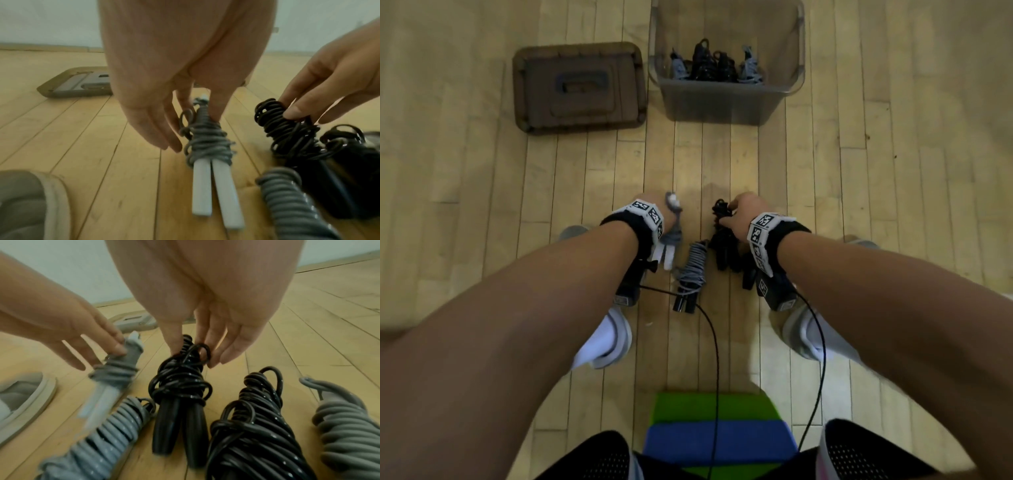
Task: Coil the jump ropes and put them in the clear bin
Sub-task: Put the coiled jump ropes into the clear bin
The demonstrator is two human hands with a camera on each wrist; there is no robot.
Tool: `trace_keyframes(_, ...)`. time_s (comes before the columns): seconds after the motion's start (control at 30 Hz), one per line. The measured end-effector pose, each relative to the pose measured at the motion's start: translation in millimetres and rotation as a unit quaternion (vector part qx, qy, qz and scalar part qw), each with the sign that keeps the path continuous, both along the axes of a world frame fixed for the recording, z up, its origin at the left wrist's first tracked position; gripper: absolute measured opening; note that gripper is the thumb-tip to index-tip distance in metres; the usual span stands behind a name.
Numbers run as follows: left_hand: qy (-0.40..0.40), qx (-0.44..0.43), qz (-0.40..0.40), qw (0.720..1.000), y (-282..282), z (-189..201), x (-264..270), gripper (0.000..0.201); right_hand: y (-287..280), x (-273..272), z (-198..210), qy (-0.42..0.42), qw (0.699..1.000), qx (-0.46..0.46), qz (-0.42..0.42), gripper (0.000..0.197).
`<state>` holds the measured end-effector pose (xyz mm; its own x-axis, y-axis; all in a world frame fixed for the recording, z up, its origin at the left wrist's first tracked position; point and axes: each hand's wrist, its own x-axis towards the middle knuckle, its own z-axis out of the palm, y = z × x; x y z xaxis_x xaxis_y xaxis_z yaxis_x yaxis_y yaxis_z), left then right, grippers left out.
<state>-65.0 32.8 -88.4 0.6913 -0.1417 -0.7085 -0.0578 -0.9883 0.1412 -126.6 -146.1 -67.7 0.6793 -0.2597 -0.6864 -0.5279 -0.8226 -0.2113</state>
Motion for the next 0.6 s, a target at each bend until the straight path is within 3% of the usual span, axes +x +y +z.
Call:
trace_keyframes(0.1,-0.048,-0.065,0.063,0.995,-4,4,11,0.009,0,2,1,-0.066,0.995,0.049,-0.049,0.044)
trace_keyframes(0.2,-0.032,-0.128,0.064,0.989,-13,9,11,0.004,5,-3,5,-0.064,0.995,0.078,-0.024,0.052)
trace_keyframes(0.27,-0.026,-0.156,0.055,0.986,-19,4,2,0.018,11,-8,3,-0.051,0.994,0.098,-0.008,0.059)
trace_keyframes(0.37,-0.031,-0.169,0.097,0.98,-22,-17,-9,0.058,19,-16,-7,-0.044,0.988,0.148,-0.008,0.074)
trace_keyframes(0.4,-0.032,-0.165,0.103,0.98,-23,-18,-12,0.06,21,-16,-10,-0.043,0.988,0.147,-0.012,0.076)
trace_keyframes(0.5,-0.039,-0.205,0.135,0.969,-21,-21,-12,0.028,21,-11,-13,-0.038,0.989,0.13,-0.056,0.075)
trace_keyframes(0.53,-0.036,-0.2,0.129,0.971,-20,-16,-11,0.028,19,-7,-12,-0.033,0.99,0.127,-0.056,0.069)
trace_keyframes(0.6,-0.032,-0.188,0.121,0.974,-18,-5,-8,0.049,11,3,-8,-0.029,0.989,0.132,-0.053,0.055)
